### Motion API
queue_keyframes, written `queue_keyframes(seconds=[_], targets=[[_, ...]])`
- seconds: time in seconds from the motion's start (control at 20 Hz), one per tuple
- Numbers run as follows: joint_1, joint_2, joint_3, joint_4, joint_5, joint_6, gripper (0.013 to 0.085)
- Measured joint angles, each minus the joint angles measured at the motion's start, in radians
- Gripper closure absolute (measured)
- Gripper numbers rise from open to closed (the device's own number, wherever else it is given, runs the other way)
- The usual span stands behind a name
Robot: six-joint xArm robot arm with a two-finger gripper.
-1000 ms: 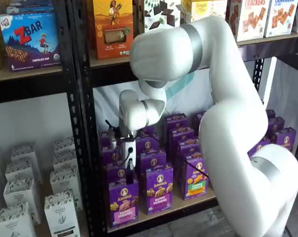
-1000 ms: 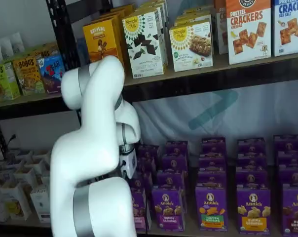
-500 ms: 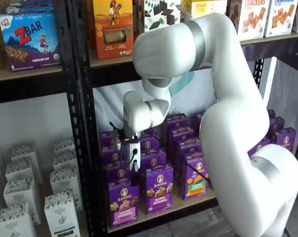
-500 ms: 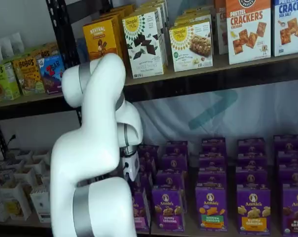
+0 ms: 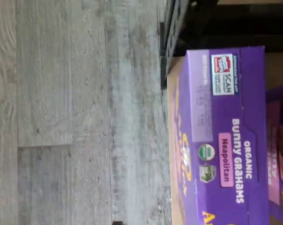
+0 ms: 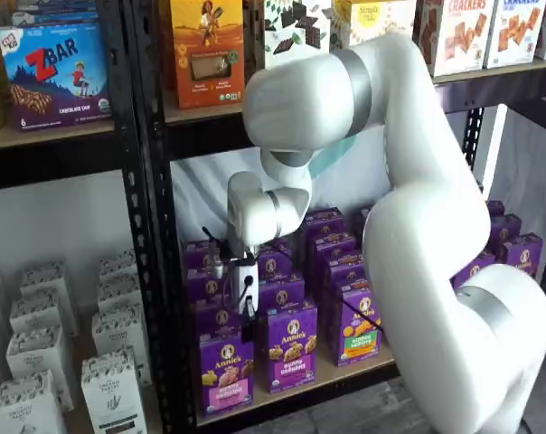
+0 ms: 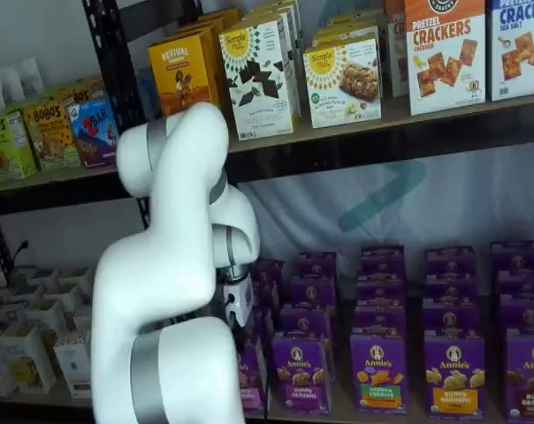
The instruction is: Pick up the purple box with a pink patch in the middle, on the bottom shelf, the first box from the left
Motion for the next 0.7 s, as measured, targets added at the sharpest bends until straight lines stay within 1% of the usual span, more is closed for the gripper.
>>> queue_keyframes(seconds=[0.2, 0.35, 0.7], targets=[[-0.005, 0.045, -0.040, -0.026, -0.007, 0.017, 0.0130], [-0.006, 0.083, -0.077, -0.018, -0.010, 0.009, 0.0130], [-0.007, 0.152, -0.152, -0.043, 0.008, 0.030, 0.0130]])
